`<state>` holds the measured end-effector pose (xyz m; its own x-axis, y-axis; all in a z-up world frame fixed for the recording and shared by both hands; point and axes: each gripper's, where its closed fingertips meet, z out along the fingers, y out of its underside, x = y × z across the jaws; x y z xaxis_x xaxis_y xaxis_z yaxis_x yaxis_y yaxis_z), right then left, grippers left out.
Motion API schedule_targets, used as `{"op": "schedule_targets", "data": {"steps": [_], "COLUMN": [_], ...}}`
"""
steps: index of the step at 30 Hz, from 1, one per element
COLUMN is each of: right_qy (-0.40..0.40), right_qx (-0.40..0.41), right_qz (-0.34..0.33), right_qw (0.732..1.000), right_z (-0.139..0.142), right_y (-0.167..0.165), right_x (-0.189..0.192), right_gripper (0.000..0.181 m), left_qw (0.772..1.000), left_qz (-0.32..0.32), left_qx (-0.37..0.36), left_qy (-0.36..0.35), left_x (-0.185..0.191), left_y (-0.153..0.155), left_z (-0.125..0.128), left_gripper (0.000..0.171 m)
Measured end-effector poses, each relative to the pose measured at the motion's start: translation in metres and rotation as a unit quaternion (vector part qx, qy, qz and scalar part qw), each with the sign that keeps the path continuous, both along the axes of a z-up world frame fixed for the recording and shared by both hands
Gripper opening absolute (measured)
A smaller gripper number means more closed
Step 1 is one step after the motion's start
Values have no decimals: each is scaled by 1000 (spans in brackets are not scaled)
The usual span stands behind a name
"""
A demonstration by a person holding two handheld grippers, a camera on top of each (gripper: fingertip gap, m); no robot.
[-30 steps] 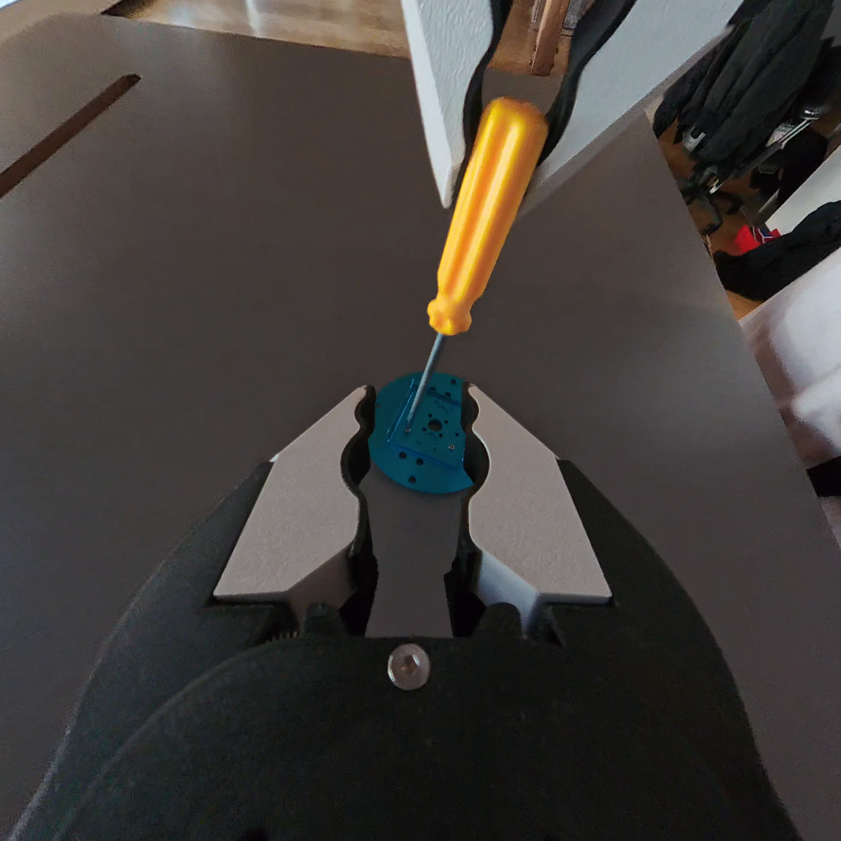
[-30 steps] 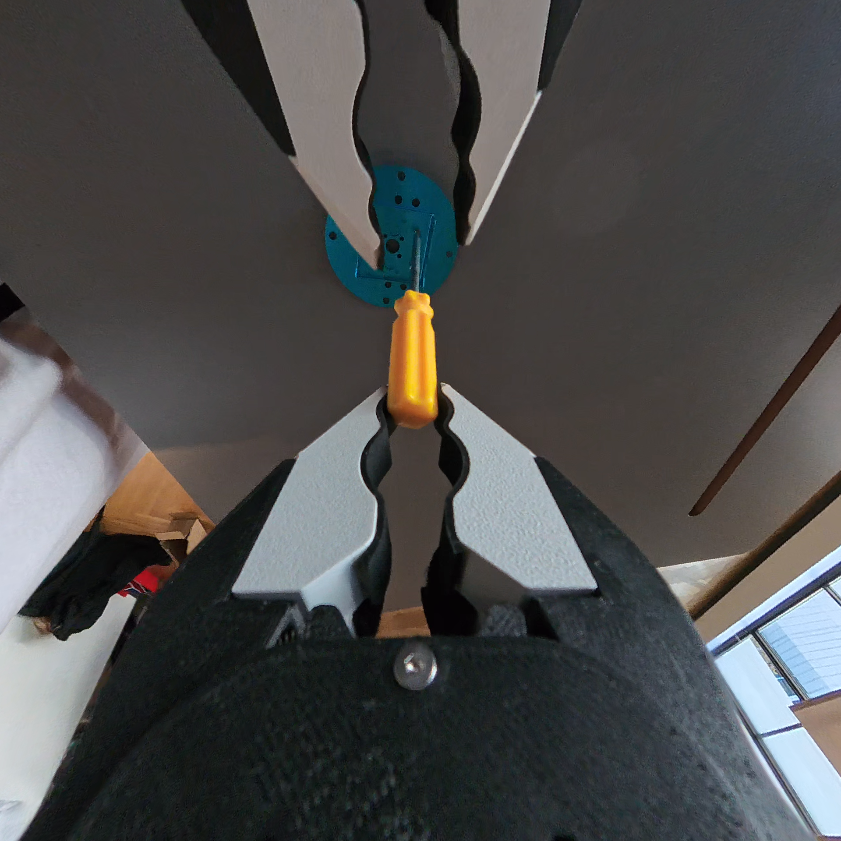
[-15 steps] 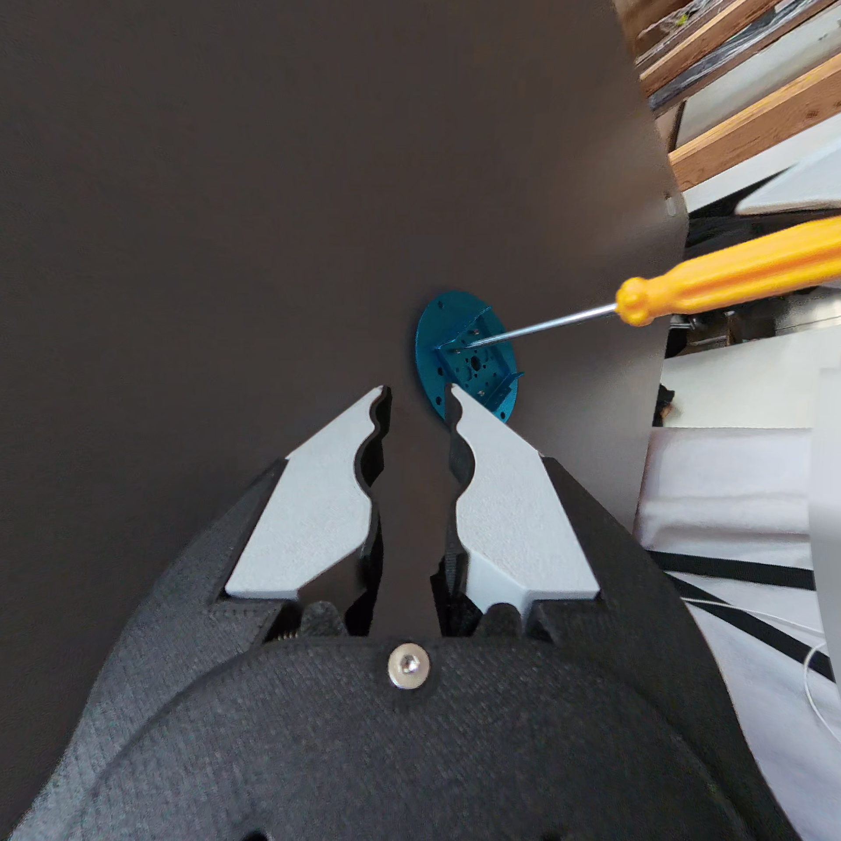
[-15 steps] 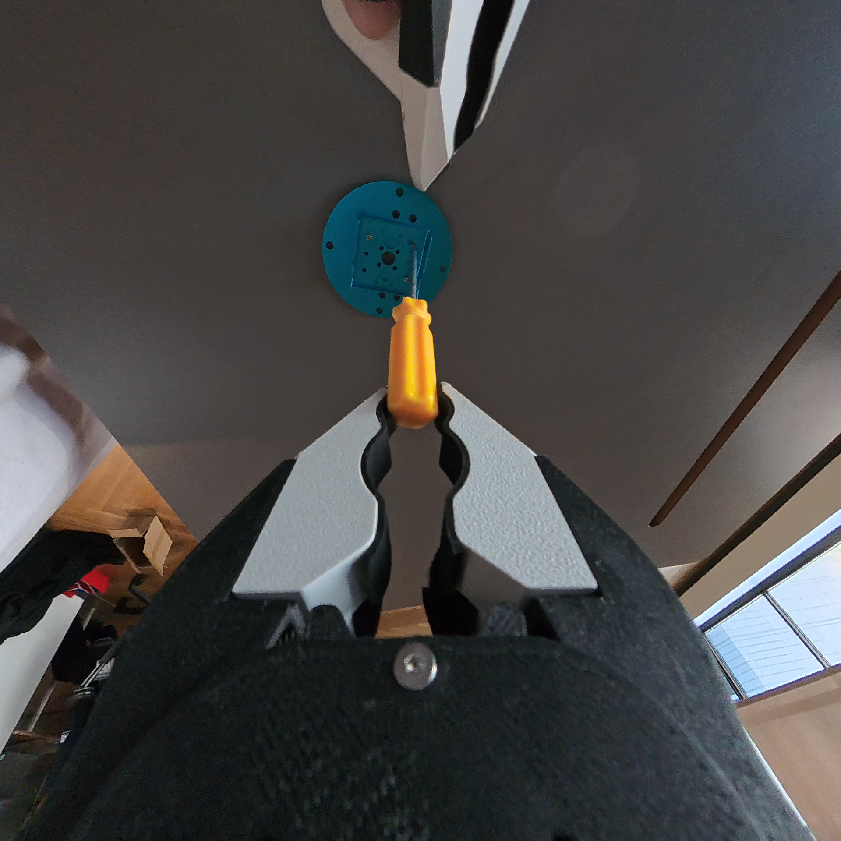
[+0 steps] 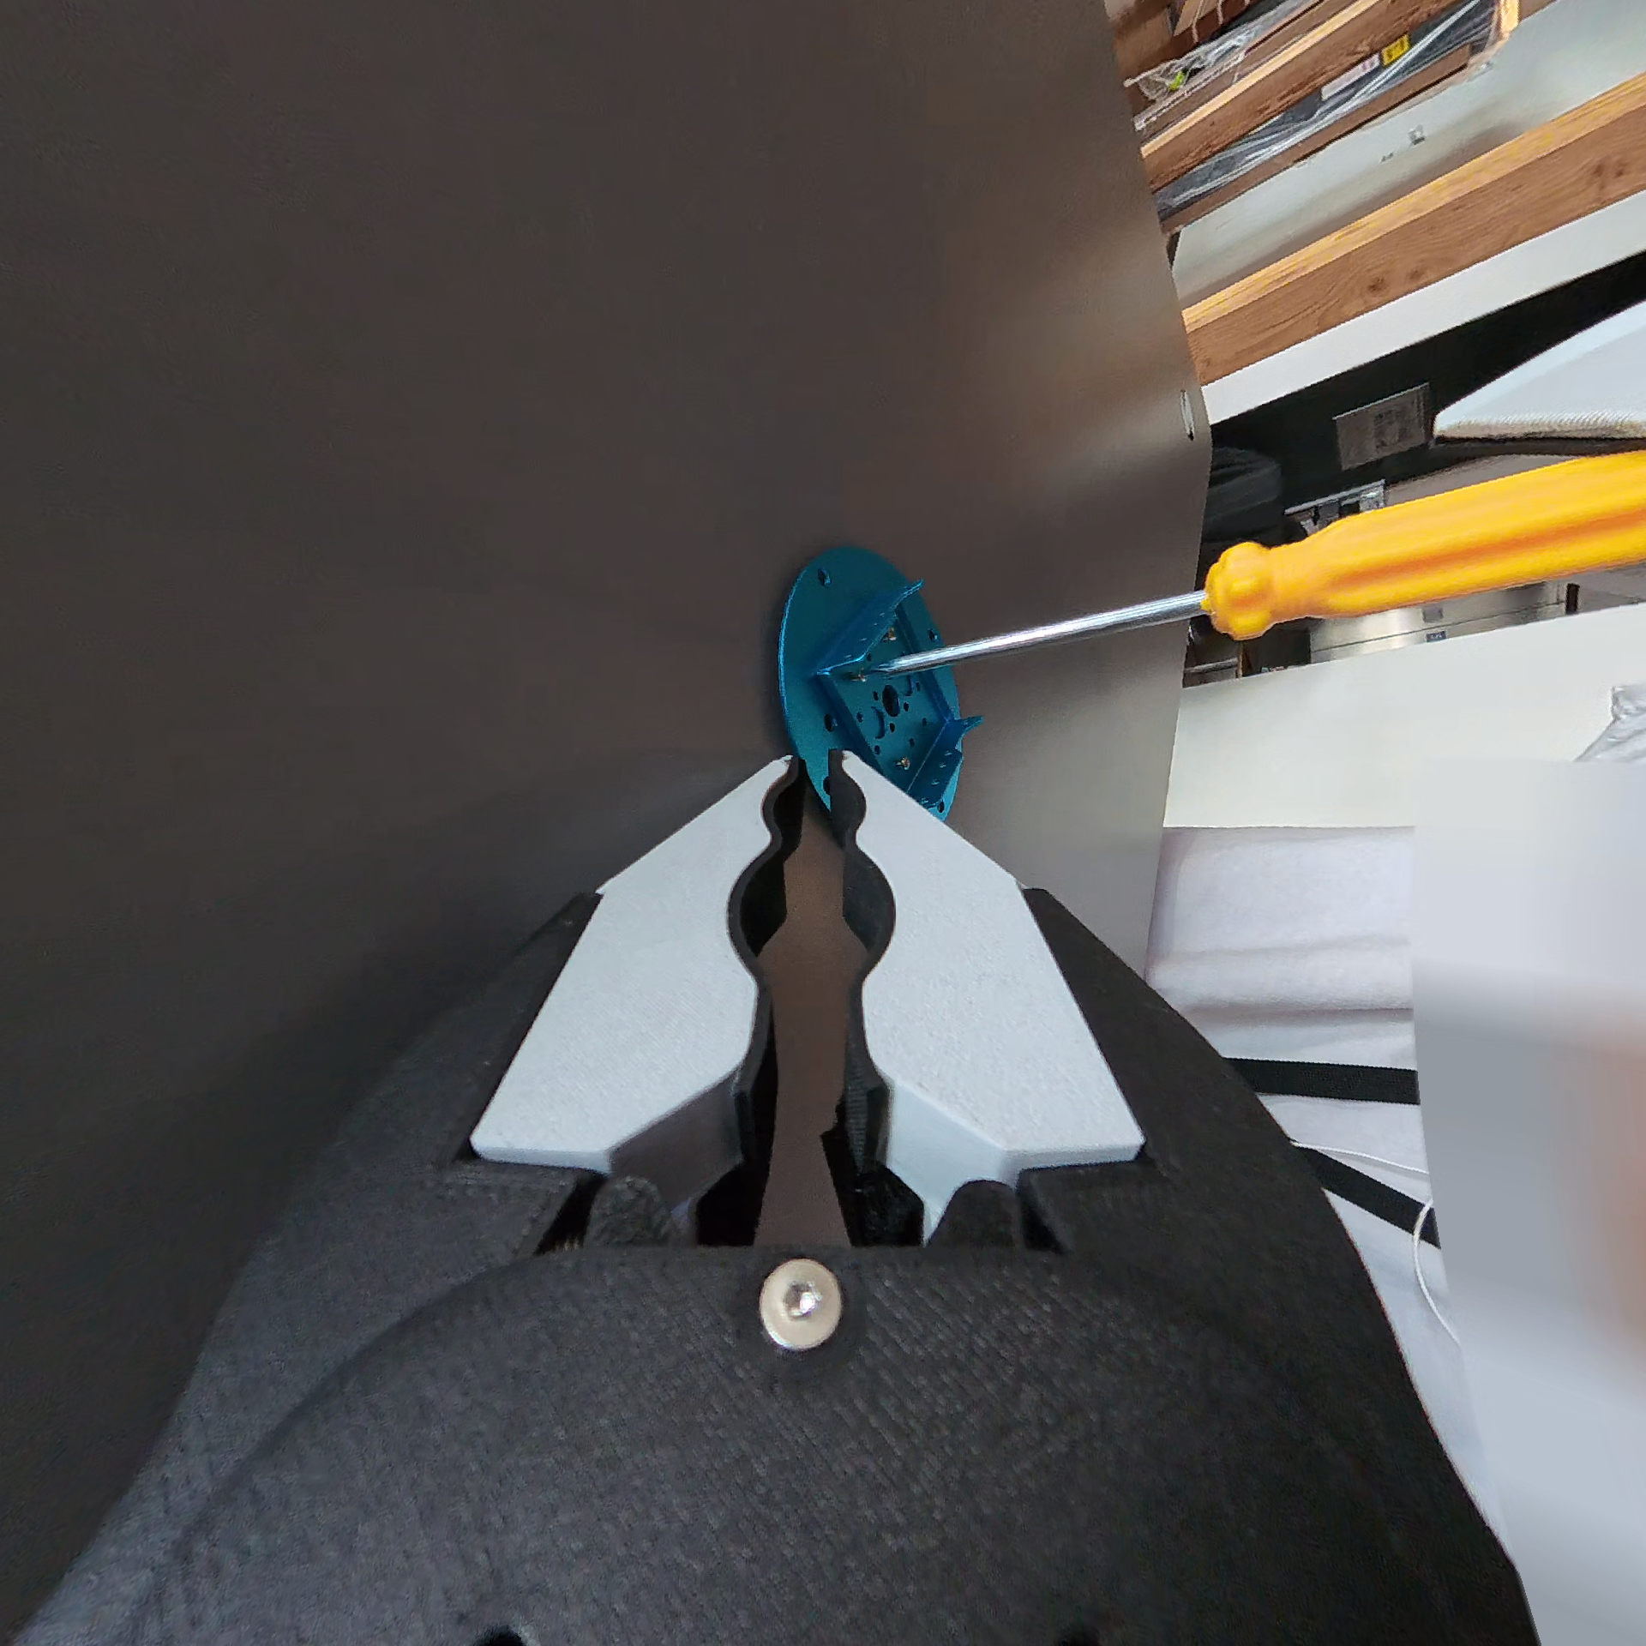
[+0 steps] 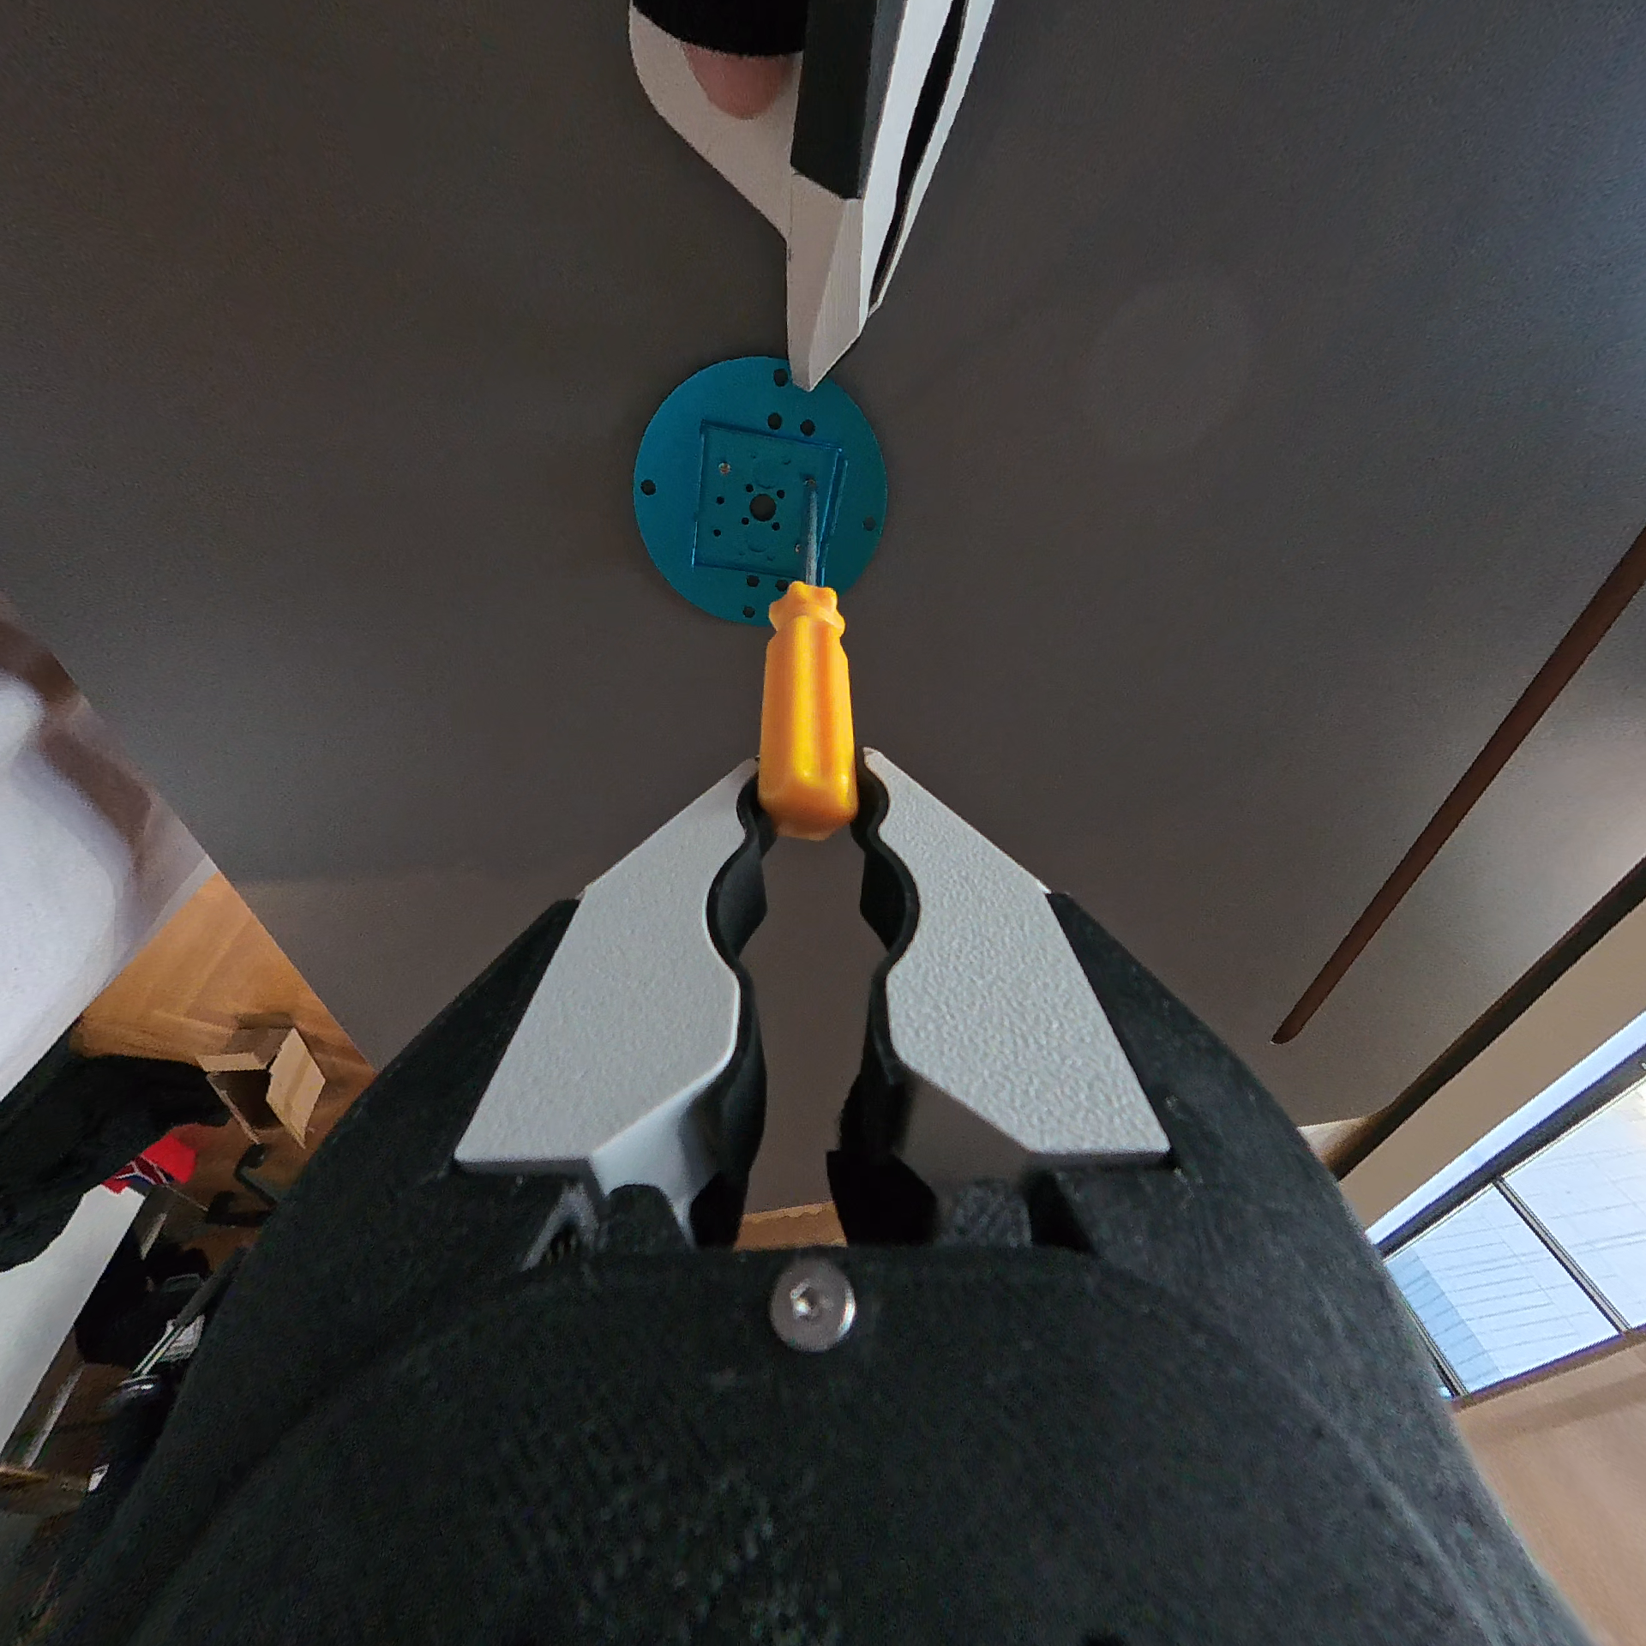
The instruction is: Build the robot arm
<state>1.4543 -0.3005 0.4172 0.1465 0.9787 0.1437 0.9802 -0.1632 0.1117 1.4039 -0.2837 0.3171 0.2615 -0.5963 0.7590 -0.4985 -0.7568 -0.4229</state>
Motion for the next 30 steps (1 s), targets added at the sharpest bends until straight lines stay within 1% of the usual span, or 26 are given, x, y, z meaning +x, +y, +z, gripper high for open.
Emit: {"op": "schedule_targets", "data": {"steps": [4, 8, 10, 13, 18, 21, 26, 30], "right_qy": [-1, 0, 3, 1, -5, -10, -8, 13], "right_qx": [0, 4, 4, 5, -4, -20, -58, -76], "right_qz": [0, 3, 3, 5, 3, -27, -135, -194], "right_qw": [1000, 1000, 1000, 1000, 1000, 999, 989, 978], "right_z": [0, 0, 0, 0, 1, 1, 0, -1], "right_y": [0, -1, -1, 0, 2, 1, -3, -5], "right_x": [2, 3, 3, 4, 3, 4, 10, 12], "right_gripper": [15, 15, 15, 15, 15, 15, 16, 15], "left_qw": [1000, 998, 998, 999, 999, 998, 998, 998], "left_qz": [6, 23, 19, 8, 8, 7, 12, 17], "left_qx": [9, 51, 59, 47, 53, 56, 60, 59], "left_qy": [-4, 6, 6, 5, 10, 8, 7, 4], "left_x": [1, 0, 2, 8, 9, 9, 10, 11], "left_y": [4, 15, 15, 8, 8, 7, 8, 9], "left_z": [1, 2, 3, 2, 0, 0, 0, 0], "left_gripper": [5, 9, 12, 9, 6, 5, 3, 2]}}
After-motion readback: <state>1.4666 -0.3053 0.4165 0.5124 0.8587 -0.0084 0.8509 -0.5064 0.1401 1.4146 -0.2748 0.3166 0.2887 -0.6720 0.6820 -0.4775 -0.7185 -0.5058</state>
